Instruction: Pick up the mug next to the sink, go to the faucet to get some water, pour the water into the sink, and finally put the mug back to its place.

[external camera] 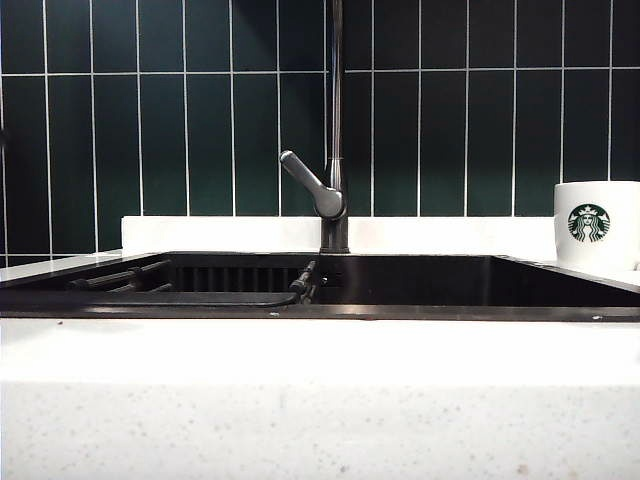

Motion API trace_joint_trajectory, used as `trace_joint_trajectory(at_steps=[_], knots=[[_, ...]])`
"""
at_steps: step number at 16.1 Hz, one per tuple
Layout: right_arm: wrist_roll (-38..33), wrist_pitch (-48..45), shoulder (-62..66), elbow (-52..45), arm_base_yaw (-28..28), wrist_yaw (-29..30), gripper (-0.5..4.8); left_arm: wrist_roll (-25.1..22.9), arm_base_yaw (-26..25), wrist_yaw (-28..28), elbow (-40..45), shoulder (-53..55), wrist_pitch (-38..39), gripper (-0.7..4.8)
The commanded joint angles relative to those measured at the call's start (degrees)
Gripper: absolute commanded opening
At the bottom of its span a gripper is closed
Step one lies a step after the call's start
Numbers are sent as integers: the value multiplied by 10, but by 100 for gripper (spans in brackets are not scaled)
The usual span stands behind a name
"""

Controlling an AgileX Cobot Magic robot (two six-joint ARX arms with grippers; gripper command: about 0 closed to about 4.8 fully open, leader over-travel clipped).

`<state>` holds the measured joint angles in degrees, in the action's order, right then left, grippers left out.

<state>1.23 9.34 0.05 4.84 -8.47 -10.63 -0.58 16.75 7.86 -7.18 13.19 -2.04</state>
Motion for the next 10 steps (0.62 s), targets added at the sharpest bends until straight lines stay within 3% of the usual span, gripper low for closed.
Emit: trace_joint_trajectory(at_steps=[1,4,8,10], knots=[[13,-17,-2,-12,-1,16,-2,-9,0,-23,1,-50,43,-6],[21,-23,-2,-29,-1,18,-2,-17,0,-64,25,-130,123,-6],[27,-21,-2,-33,-12,21,-2,-9,1,-68,27,-128,102,-6],[37,-15,-2,-37,-29,-17,-3,-10,0,-80,27,-128,99,-6]])
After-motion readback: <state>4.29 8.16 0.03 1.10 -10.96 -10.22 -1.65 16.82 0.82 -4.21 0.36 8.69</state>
